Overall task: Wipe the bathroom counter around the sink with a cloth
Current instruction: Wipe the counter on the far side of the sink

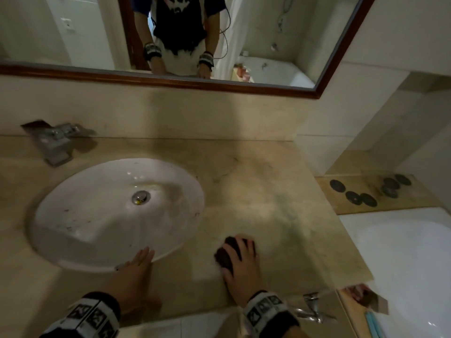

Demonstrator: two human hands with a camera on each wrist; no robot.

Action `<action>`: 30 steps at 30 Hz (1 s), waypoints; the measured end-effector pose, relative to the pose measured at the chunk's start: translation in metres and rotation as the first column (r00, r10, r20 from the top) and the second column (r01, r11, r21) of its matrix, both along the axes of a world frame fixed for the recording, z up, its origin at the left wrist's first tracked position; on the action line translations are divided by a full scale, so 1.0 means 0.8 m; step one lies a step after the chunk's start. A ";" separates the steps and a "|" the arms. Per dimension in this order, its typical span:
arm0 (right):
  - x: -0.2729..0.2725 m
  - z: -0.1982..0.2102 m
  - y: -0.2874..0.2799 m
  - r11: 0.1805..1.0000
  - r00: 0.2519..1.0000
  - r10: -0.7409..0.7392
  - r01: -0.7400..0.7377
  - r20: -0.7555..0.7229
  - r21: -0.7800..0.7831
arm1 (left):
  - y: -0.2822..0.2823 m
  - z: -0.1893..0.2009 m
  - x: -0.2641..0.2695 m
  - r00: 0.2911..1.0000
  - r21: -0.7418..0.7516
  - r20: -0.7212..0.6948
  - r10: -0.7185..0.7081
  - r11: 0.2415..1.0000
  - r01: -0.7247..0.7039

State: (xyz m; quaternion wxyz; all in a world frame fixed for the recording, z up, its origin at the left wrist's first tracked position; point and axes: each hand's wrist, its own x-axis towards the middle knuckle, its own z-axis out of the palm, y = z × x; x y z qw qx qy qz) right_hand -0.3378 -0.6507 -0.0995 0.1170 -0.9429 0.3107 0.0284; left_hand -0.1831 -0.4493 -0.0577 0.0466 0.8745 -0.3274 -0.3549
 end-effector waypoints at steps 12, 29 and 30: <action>0.130 0.015 0.077 0.913 0.929 0.337 -0.362 0.152 0.189 | 0.006 0.014 0.021 0.999 0.121 0.000 -0.038 0.992 0.038; 0.040 0.018 -0.014 0.978 0.987 -0.126 0.107 0.097 0.178 | -0.005 0.017 0.037 0.981 0.255 0.028 -0.194 0.950 0.181; 0.047 0.017 -0.004 0.976 0.995 -0.074 0.060 0.060 0.207 | -0.008 0.016 0.039 0.982 0.271 0.009 -0.189 0.946 0.179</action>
